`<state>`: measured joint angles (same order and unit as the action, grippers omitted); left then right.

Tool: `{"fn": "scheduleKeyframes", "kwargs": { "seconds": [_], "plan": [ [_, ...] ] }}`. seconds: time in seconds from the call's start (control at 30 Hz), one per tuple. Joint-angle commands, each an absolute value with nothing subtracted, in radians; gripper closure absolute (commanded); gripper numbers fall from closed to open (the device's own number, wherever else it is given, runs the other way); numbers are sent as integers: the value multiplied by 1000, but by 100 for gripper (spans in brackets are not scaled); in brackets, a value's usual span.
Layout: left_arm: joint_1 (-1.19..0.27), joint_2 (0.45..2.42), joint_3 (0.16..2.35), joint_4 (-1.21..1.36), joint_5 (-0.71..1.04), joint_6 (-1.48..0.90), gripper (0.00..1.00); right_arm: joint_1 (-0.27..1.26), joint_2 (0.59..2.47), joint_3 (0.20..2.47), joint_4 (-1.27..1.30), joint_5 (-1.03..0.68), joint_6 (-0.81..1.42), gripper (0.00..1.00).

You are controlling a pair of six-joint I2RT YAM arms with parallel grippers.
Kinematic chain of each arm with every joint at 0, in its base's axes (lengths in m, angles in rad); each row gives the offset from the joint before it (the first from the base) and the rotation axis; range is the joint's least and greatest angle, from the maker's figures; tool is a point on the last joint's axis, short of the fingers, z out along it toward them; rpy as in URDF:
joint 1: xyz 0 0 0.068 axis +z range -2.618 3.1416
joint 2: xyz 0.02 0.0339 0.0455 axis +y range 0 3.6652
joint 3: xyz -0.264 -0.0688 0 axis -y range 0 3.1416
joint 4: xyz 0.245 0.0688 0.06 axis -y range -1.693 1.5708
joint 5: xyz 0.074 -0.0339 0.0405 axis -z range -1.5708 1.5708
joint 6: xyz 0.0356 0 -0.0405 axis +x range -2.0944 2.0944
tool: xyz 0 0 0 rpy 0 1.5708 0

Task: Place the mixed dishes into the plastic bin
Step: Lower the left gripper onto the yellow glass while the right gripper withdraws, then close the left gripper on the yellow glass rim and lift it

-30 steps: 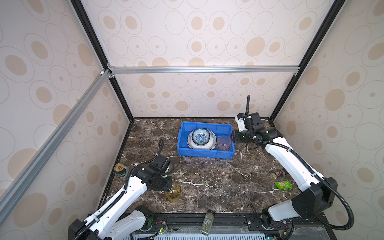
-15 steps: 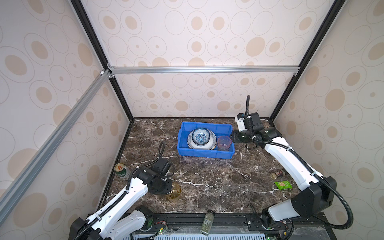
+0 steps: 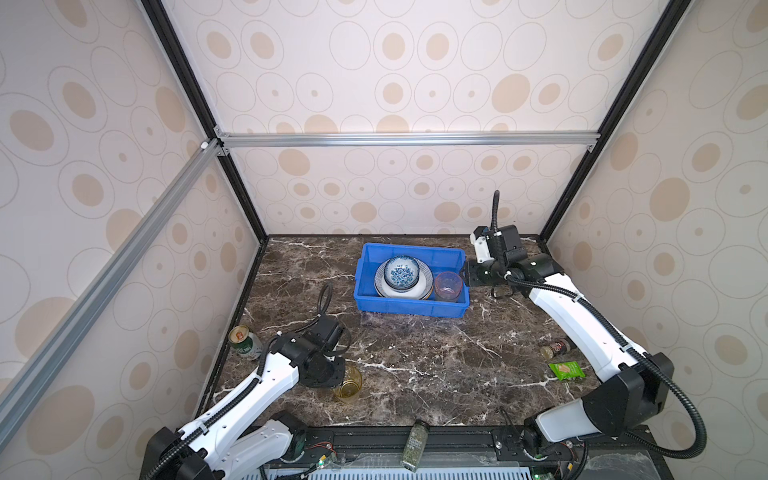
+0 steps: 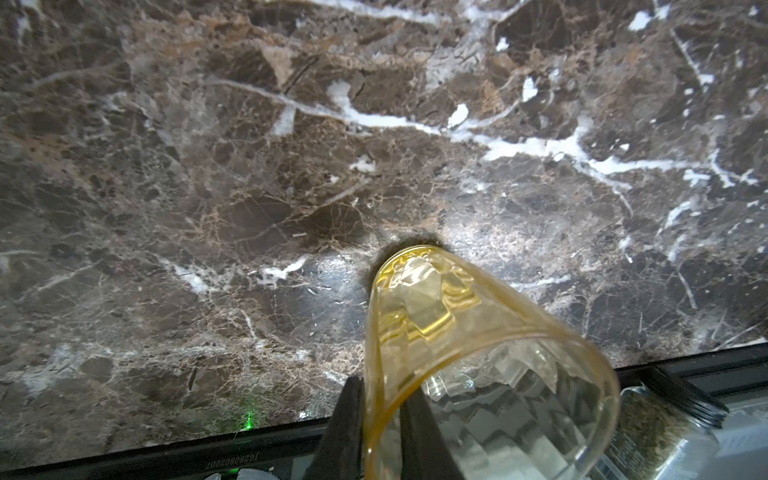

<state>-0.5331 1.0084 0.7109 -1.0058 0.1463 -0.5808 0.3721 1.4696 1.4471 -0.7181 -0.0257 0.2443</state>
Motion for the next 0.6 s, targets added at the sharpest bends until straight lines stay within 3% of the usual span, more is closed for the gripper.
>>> {"fn": "scheduleKeyframes", "kwargs": {
  "seconds": [0.0,0.33,0.57],
  "plan": [
    [-546,1021,715,-1011,119,-589,87,379,1443,1444,-729,-9,233,56],
    [-554,1062,767,-1016,92,-576,99,379,1440,1434,-727,0,219,56],
    [-559,1122,874,-1035,58,-548,100,379,1413,1409,-729,35,198,56]
  ]
}}
